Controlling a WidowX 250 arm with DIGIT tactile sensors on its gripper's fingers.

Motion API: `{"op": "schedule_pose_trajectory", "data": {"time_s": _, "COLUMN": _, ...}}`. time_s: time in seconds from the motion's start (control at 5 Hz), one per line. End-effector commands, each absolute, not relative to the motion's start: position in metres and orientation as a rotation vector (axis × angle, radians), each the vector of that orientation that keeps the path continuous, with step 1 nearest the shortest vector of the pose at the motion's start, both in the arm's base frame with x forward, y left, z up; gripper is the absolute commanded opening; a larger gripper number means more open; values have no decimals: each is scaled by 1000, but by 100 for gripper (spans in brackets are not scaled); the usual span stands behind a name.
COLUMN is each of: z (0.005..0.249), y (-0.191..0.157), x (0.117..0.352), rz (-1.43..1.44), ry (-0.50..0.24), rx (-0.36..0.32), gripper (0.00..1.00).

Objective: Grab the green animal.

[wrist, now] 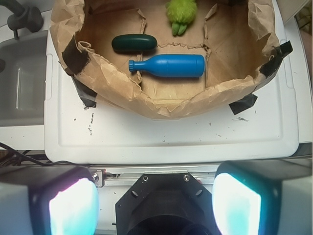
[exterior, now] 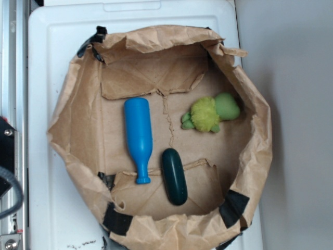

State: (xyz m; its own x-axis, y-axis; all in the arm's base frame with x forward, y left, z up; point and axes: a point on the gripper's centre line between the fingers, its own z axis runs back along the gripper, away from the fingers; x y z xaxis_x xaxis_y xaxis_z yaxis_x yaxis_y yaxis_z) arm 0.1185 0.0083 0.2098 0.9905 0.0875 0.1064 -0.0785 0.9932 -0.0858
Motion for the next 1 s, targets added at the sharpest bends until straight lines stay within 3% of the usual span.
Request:
{"op": "schedule_pose_trajectory", "data": {"time_s": 0.0, "z": 201, "y": 6, "x": 167, "rz": 69, "ry": -175, "rx": -71, "gripper": 100}}
{"op": "schedule_pose_trajectory", "data": {"time_s": 0.2, "z": 192, "y": 6, "x": 211, "rz": 86, "ry": -184, "rx": -76, "gripper": 100}}
{"op": "schedule_pose_trajectory", "data": {"time_s": 0.4, "z": 177, "y": 5, "x": 243, "rz": 53, "ry": -247, "rx": -68, "gripper": 100}}
{"op": "schedule_pose_trajectory", "data": {"time_s": 0.6, "z": 149, "y": 16, "x": 264, "rz": 5, "ry": -272, "rx": -54, "gripper": 100}}
{"op": "schedule_pose_trajectory", "data": {"time_s": 0.8, "z": 138, "y": 28, "x": 266, "rz": 17, "ry": -267, "rx": -101, "gripper": 100}}
